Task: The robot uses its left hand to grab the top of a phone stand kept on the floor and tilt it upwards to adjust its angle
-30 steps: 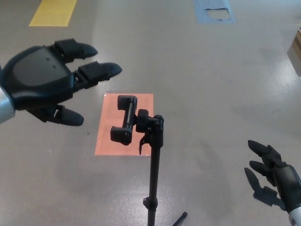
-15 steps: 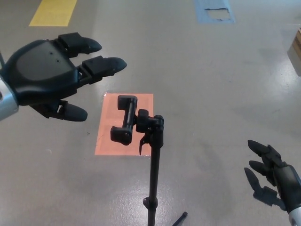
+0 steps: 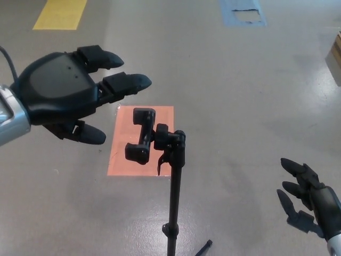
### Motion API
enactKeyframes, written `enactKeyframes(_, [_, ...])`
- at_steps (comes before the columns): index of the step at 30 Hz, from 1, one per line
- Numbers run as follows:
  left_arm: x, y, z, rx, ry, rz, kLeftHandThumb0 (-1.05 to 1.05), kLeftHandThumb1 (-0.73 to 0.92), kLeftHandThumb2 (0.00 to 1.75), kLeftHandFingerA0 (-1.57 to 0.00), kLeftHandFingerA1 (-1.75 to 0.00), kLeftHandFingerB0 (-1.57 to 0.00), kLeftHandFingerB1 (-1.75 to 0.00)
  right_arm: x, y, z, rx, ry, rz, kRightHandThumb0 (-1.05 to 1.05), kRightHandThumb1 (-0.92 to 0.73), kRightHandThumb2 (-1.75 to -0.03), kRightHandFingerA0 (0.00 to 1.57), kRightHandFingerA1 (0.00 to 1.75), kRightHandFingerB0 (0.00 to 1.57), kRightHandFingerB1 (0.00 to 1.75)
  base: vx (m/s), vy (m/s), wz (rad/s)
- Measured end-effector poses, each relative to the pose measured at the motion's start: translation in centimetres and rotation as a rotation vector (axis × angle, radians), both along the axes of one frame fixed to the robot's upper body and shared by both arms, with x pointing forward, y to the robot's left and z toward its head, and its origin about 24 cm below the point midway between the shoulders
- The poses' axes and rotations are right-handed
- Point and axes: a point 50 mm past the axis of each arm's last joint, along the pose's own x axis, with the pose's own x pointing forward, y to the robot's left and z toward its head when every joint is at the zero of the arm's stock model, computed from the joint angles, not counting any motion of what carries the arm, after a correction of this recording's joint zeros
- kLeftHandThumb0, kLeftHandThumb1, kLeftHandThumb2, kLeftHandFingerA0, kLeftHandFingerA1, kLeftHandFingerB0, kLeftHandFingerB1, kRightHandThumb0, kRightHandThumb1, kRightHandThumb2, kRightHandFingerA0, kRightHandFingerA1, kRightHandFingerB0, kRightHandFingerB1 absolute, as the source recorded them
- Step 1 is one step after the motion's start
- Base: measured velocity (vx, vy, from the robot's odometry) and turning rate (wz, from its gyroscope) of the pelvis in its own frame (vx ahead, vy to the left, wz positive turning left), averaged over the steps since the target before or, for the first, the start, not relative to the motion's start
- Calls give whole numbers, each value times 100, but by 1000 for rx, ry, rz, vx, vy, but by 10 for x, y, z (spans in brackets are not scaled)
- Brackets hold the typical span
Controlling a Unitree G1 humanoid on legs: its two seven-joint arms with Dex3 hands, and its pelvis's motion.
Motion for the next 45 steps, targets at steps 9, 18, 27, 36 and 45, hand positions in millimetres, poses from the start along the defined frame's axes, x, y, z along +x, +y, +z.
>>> enactKeyframes(9, [1,1,-7,23,3,-2,-86,72,107,-13,-41,-2,-24,1,0,1,0,-3,0,-66,-85,-65,25,37,16,30,0,0,0])
enactKeyframes(18, [1,2,-13,45,6,1,-86,92,68,-19,-27,0,-20,2,1,2,-2,-8,3,-71,-70,-90,19,45,13,40,0,0,0])
enactKeyframes(27, [1,2,-17,61,11,1,-86,91,70,-20,-29,-2,-21,3,1,2,-2,-8,3,-67,-84,-65,24,37,15,30,0,0,0])
enactKeyframes(36, [1,0,-18,62,16,-9,-85,73,107,-12,-39,-2,-24,3,1,2,-2,-7,4,-65,-85,-65,25,36,15,29,0,0,0])
enactKeyframes(45, [1,-2,-20,61,19,-16,-85,90,68,-20,-29,-3,-21,3,1,2,-5,-6,6,-71,-70,-89,18,44,12,40,0,0,0])
